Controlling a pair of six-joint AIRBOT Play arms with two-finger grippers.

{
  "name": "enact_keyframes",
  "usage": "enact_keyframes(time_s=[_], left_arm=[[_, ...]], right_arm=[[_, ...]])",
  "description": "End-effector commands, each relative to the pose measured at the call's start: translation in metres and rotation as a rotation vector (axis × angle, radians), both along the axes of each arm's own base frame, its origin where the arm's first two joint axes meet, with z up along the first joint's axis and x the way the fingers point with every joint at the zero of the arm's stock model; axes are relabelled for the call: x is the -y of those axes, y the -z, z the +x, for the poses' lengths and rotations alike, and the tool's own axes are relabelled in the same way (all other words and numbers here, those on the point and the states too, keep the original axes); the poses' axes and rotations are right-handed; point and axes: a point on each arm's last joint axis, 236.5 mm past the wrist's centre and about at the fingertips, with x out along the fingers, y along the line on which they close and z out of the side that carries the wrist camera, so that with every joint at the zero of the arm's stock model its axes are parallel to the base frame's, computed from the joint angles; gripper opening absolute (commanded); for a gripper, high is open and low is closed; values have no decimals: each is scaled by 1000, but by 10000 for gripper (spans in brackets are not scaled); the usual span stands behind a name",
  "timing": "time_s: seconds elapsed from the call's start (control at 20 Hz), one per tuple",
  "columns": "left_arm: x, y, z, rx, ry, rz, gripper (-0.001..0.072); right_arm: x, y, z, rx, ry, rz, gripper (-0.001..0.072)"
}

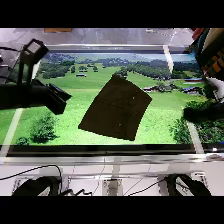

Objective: Fold the clothes and pants, and hang the long-sleeved shirts on hangers.

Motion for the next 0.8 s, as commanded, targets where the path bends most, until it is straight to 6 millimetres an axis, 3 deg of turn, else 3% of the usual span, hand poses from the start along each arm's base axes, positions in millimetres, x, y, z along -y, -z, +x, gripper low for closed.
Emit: enact_keyframes(time_s=[0.0,0.05,0.1,0.15,0.25,0.35,0.45,0.6,0.75], left_arm=[[-58,45,40,-55,-159,154,30],[-65,64,47,-94,-173,147,150],[-73,86,54,-142,-203,125,322],[-79,107,58,-196,-232,98,404],[-84,146,58,-317,-273,22,412],[-83,175,57,-404,-293,-58,412],[-83,199,58,-484,-327,-143,412],[-74,219,59,-568,-351,-251,413],[-74,229,59,-588,-336,-245,413]], right_arm=[[-94,39,-21,-78,-39,470,49],[-102,53,-23,-90,14,506,224],[-108,69,-27,-102,47,505,461],[-113,85,-34,-121,58,488,523],[-127,107,-45,-153,63,456,509],[-139,121,-41,-168,99,425,453],[-154,131,-37,-180,97,416,452],[-174,153,-46,-265,76,414,455],[-183,166,-42,-304,104,439,454]])
